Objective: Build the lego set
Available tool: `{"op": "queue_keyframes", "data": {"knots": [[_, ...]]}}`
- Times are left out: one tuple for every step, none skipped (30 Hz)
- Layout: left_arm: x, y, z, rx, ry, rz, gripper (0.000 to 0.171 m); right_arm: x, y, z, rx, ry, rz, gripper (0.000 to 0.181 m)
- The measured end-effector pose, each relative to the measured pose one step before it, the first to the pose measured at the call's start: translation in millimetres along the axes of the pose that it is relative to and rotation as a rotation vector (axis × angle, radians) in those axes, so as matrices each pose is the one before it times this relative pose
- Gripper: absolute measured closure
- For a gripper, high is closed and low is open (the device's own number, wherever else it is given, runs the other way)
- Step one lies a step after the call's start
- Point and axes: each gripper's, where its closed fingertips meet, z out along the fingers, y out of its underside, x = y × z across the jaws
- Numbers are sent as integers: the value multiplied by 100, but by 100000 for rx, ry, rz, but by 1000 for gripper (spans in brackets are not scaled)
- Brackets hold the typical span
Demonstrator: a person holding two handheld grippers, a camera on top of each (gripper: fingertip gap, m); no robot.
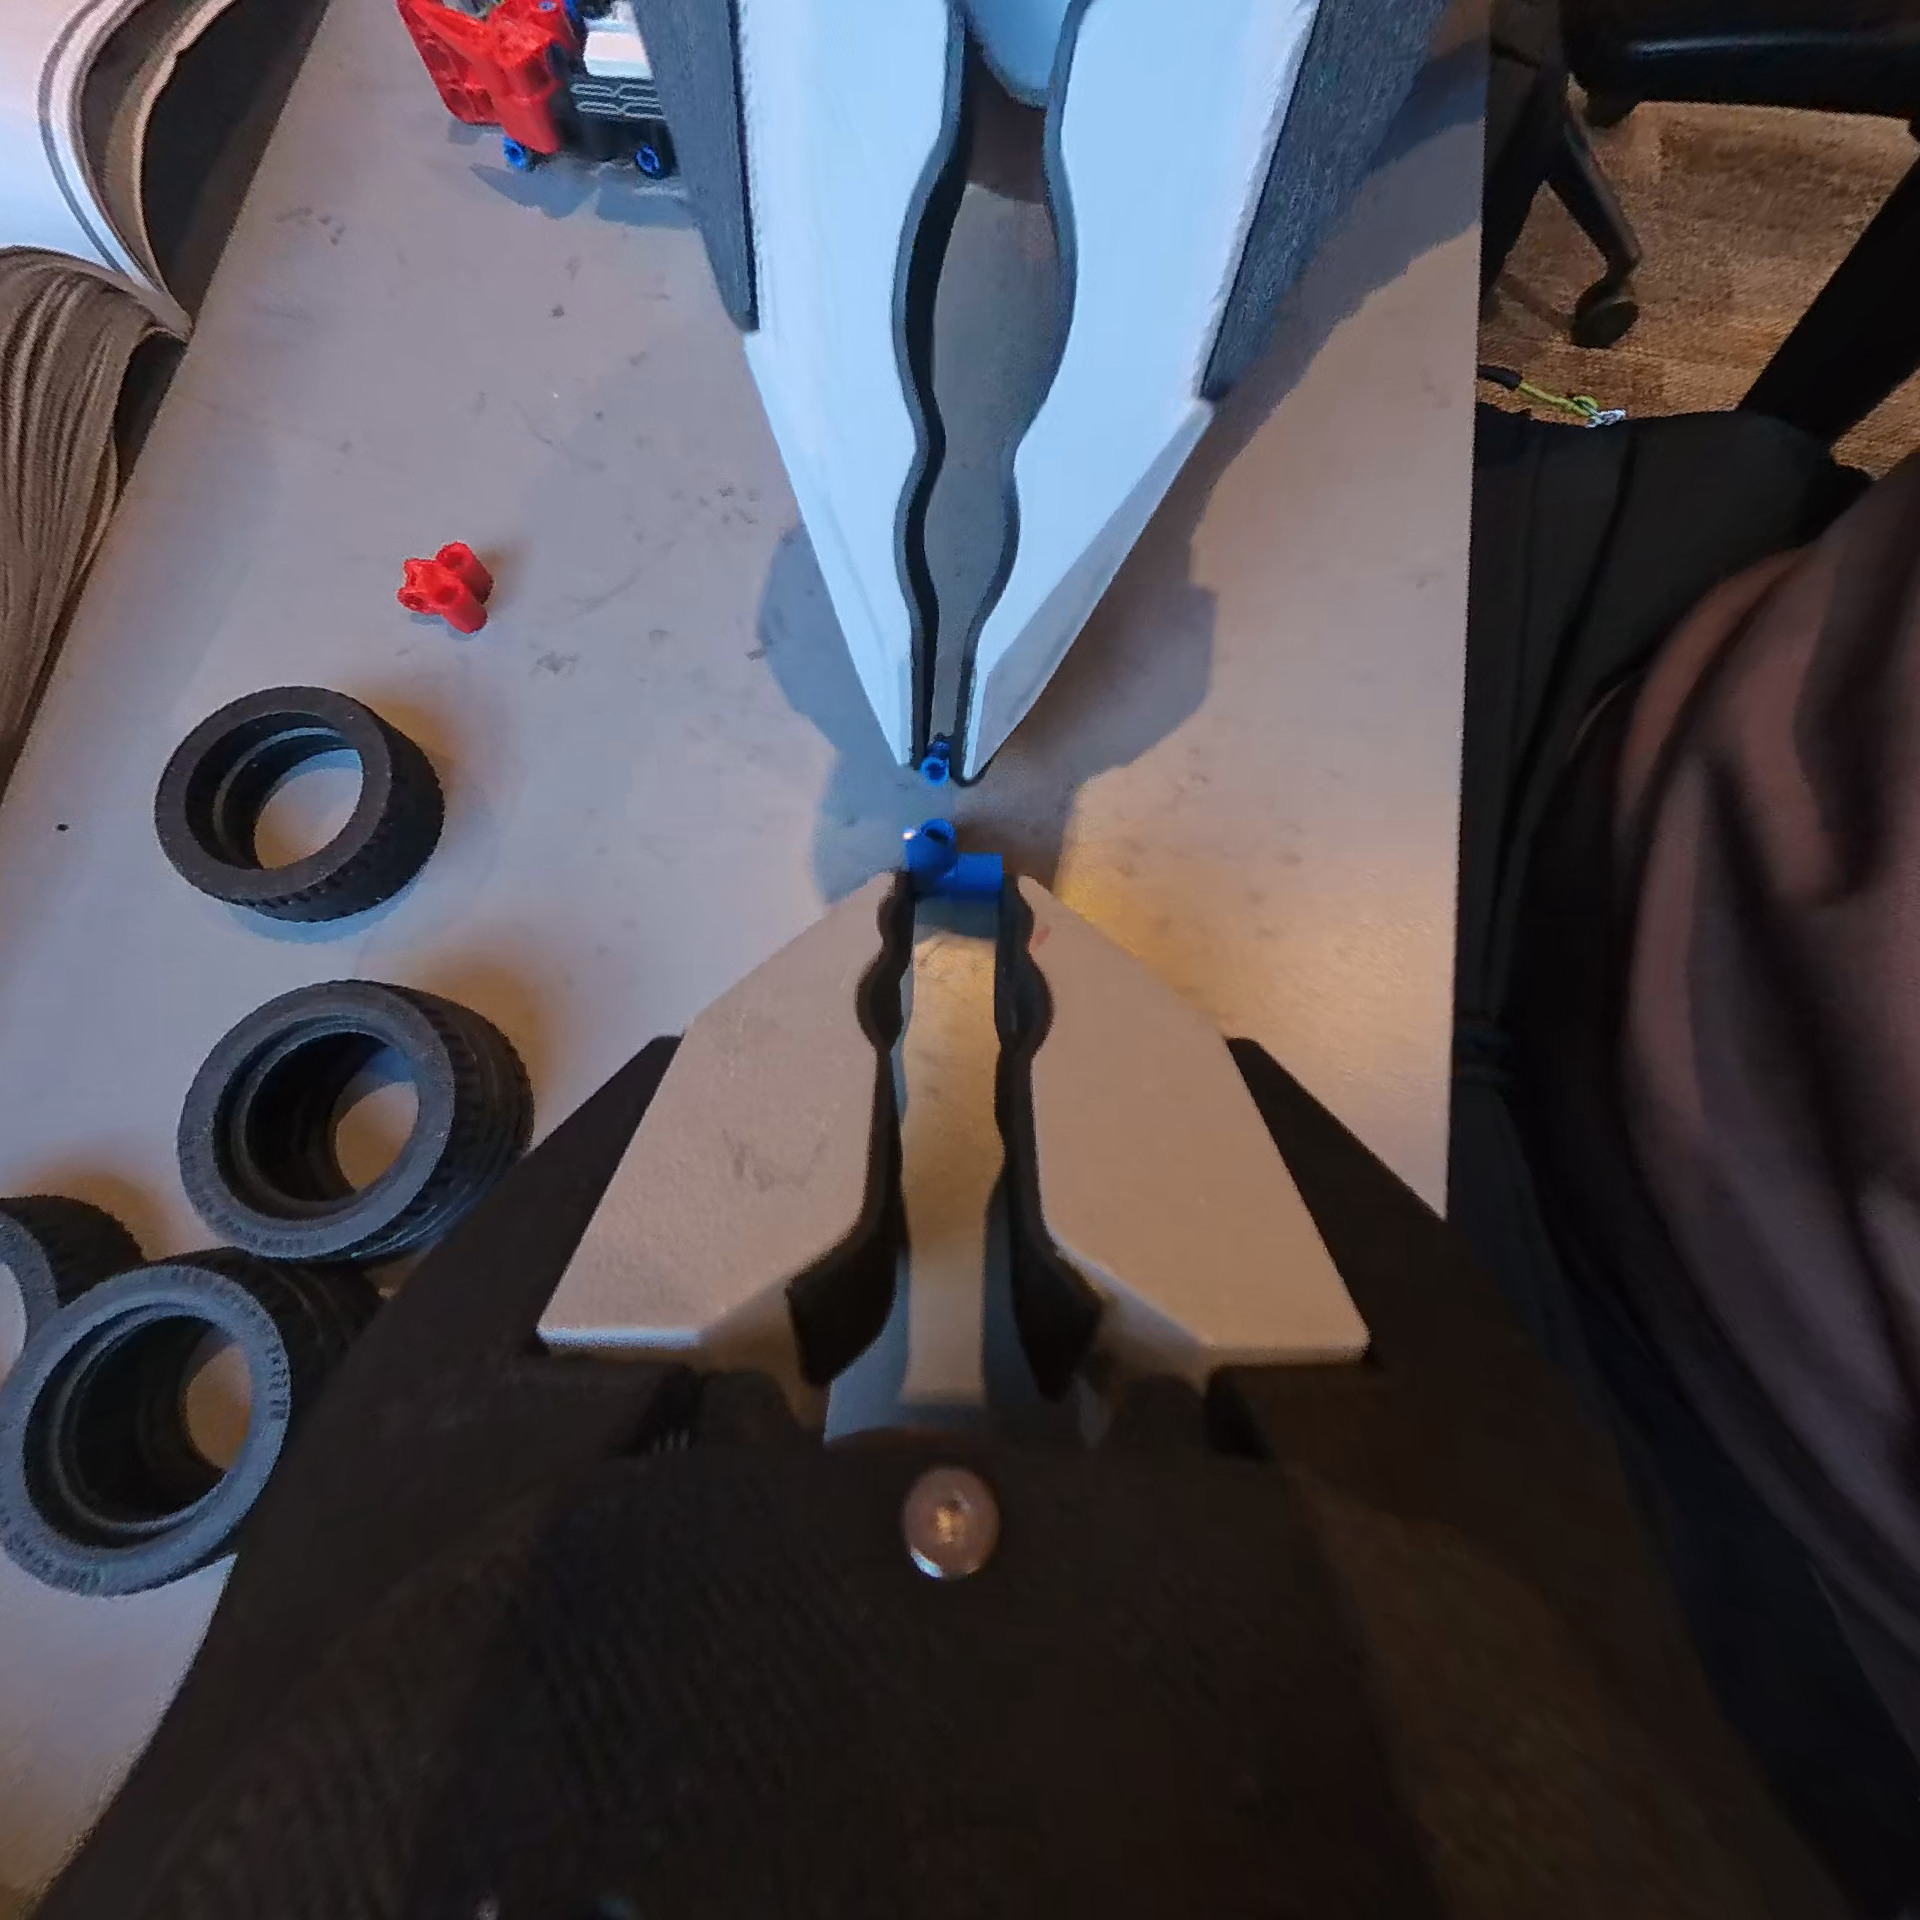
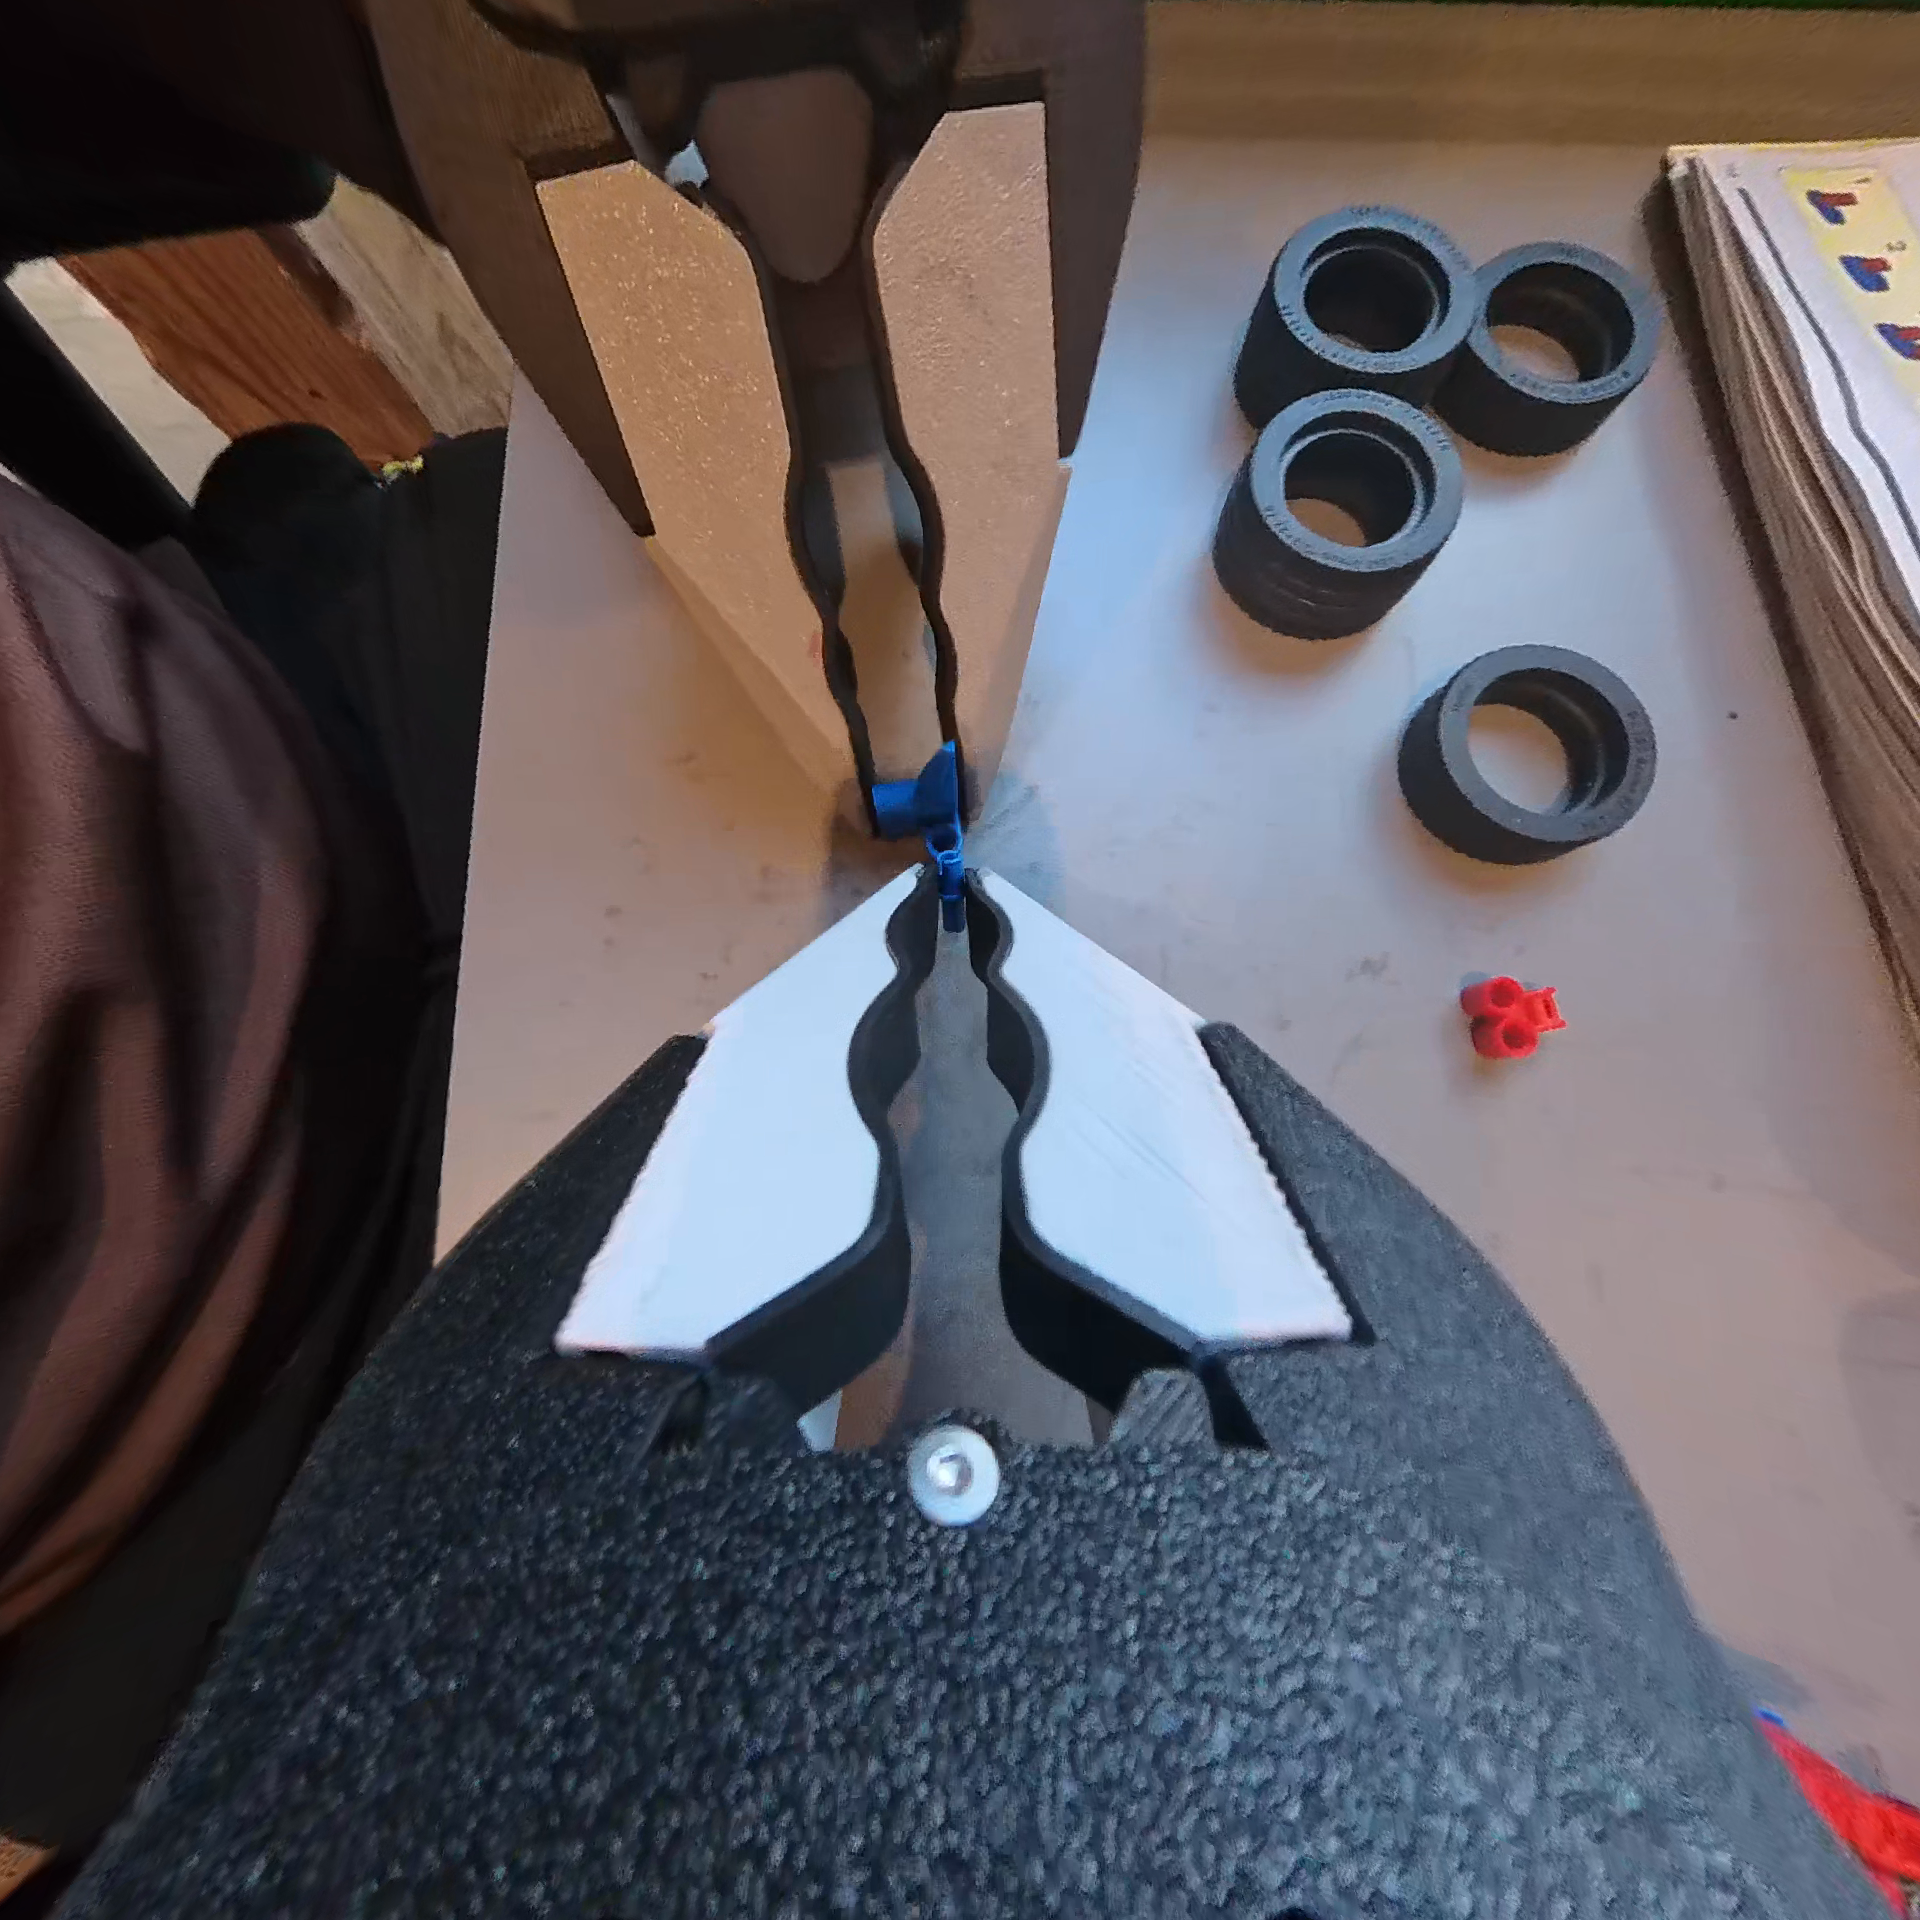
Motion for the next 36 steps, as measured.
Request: {"op": "queue_keyframes", "data": {"knots": [[-6,-5,-8,-17,-38,14,157,-67,-147,-224,1306,-549,2474,177],[-4,7,-6,-10,-106,114,157,-158,-81,-182,1209,-978,2649,177],[10,-1,1,2,-59,61,158,-103,-1,-153,997,-524,2523,177],[-11,-4,-11,1,-19,-59,158,-40,43,-123,1096,-53,2195,177],[-100,-4,3,12,-384,-555,153,-64,94,-129,1052,-379,2369,177],[-82,5,-7,-5,-27,-800,149,-117,81,-122,1237,-931,2674,177],[58,1,-19,18,723,-259,145,-179,-4,-148,1757,-1291,2774,177],[30,7,-4,-34,84,193,143,-191,-24,-139,1851,-1596,3156,177],[22,2,7,-83,-370,596,142,-253,-25,-129,1586,-2237,3627,177],[-15,-12,-10,120,-899,806,141,-247,-39,-132,1721,-2518,3788,177],[-1,-19,-19,101,-910,894,141,-157,-38,-127,1769,-2305,3990,177],[-4,8,-49,80,-901,723,141,-85,-25,-158,1624,-2172,4210,177],[-22,37,-79,47,-1028,494,140,-76,-41,-201,1728,-2369,4461,177],[-54,63,-133,150,-1314,551,138,-78,-184,-281,2461,-2668,4960,177],[-150,29,-218,692,-2054,592,136,-173,-436,-371,3992,-3335,5353,177],[-245,-64,-313,1534,-2670,365,135,-332,-612,-422,4973,-4485,5976,177],[-248,-217,-394,2418,-2653,-286,136,-457,-667,-416,5195,-5231,6653,177],[-194,-375,-476,2858,-2580,-910,136,-546,-661,-345,5169,-5653,6409,177],[-177,-593,-526,3043,-3029,-938,135,-560,-488,-246,4208,-5556,5900,177],[-160,-808,-580,3214,-3576,-106,135,-486,-264,-125,2769,-4521,4823,177],[68,-977,-573,3095,-2711,1197,135,-352,-105,-17,1787,-3061,2932,177],[177,-1096,-506,3051,-2592,2109,135,-254,86,97,571,-1789,1626,177],[227,-1096,-390,2624,-2632,2827,136,-262,163,178,-147,-1388,781,177],[377,-966,-226,1912,-1789,3365,137,-302,134,228,-138,-1333,366,177],[447,-730,-57,919,-1263,3555,138,-331,85,238,-1,-1500,432,176],[367,-472,54,-112,-1414,3322,138,-368,33,236,191,-1876,661,176],[447,-333,111,-67,-561,2913,139,-295,13,215,303,-1569,694,177],[440,-219,132,-84,-113,2286,140,-132,50,192,137,-712,529,177],[252,-151,121,60,-812,1515,142,-12,132,180,-288,-60,281,177],[204,-163,101,508,-613,975,143,3,159,174,-433,15,153,176],[139,-188,62,816,-410,526,146,32,134,150,-336,109,187,177],[78,-137,27,594,-331,215,149,-3,96,129,-137,-78,231,177],[-43,-13,26,44,-778,264,153,-41,61,102,-66,-324,170,177],[-146,72,-2,-275,-1142,632,157,-2,43,59,-182,-58,100,177],[2,67,-13,128,-166,632,157,34,-5,2,34,220,-47,177],[9,68,-14,55,24,-182,157,36,15,-16,-162,198,-51,177]]}}
